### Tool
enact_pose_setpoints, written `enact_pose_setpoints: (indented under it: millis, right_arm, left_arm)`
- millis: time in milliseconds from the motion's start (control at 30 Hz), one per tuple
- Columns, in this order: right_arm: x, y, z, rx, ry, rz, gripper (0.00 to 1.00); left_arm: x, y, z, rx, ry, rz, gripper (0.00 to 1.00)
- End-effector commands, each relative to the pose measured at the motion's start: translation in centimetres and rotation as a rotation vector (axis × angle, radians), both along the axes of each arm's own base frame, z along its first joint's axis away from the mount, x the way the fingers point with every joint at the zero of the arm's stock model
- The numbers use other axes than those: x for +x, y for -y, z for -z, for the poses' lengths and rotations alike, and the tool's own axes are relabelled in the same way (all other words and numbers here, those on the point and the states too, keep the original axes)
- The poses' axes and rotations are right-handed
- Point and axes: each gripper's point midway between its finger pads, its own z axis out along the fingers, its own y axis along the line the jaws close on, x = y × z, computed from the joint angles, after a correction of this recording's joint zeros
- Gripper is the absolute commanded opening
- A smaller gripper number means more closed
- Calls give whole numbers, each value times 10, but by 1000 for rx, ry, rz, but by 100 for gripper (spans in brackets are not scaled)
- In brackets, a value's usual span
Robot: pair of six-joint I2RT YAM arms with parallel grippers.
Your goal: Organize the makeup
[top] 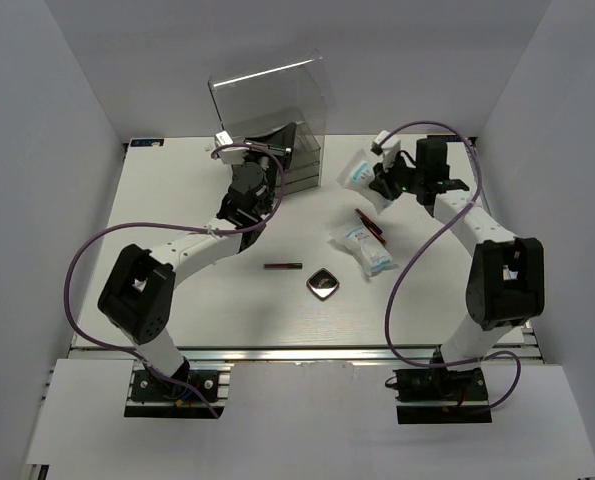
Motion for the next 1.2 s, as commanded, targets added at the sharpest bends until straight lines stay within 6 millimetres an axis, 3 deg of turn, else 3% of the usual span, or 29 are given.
enact_pose_setpoints:
  millis: [0,33,100,133,367,467,667,867,933,967,1000,1033,1067,1100,1167]
  right_arm:
    - [-10,-60,-49,-16,292,-253,10]
    - [-12,-80,-61,-40,384,-302,10]
    - [-8,-92,-69,-72,469,-298,13]
    - [-6,-109,-83,-68,552,-312,13]
    - [23,-149,-137,-122,892,-243,13]
    - [31,-161,-148,-119,964,-245,13]
    - [36,-183,-154,-137,1122,-253,12]
    - [39,-201,-166,-111,1173,-254,12]
    - [43,-209,-162,-117,1188,-259,12]
    - [46,-211,-171,-115,1210,-246,13]
    - [52,-218,-159,-125,1197,-253,13]
    - [56,-221,-159,-134,1210,-247,13]
    - [62,-222,-171,-133,1236,-219,14]
    - [68,-229,-158,-143,1223,-220,14]
    - [78,-233,-157,-157,1230,-202,17]
  left_arm:
    - [-16,-14,-65,-59,101,-11,0]
    - [-17,-14,-67,-62,103,-12,0]
    - [-18,-16,-73,-67,107,-15,0]
    - [-19,-17,-75,-71,108,-15,0]
    - [-22,-20,-88,-80,110,-15,0]
    - [-23,-21,-93,-82,111,-18,0]
    - [-23,-21,-98,-84,110,-17,0]
    - [-23,-18,-101,-90,111,-7,0]
    - [-23,-18,-100,-91,109,-7,0]
    - [-23,-18,-100,-91,107,-5,0]
    - [-22,-17,-97,-91,102,-4,0]
    - [-22,-18,-97,-93,99,-2,0]
    - [-22,-17,-96,-97,97,-1,0]
    - [-22,-18,-94,-97,94,-3,0]
    - [-22,-17,-94,-98,92,0,0]
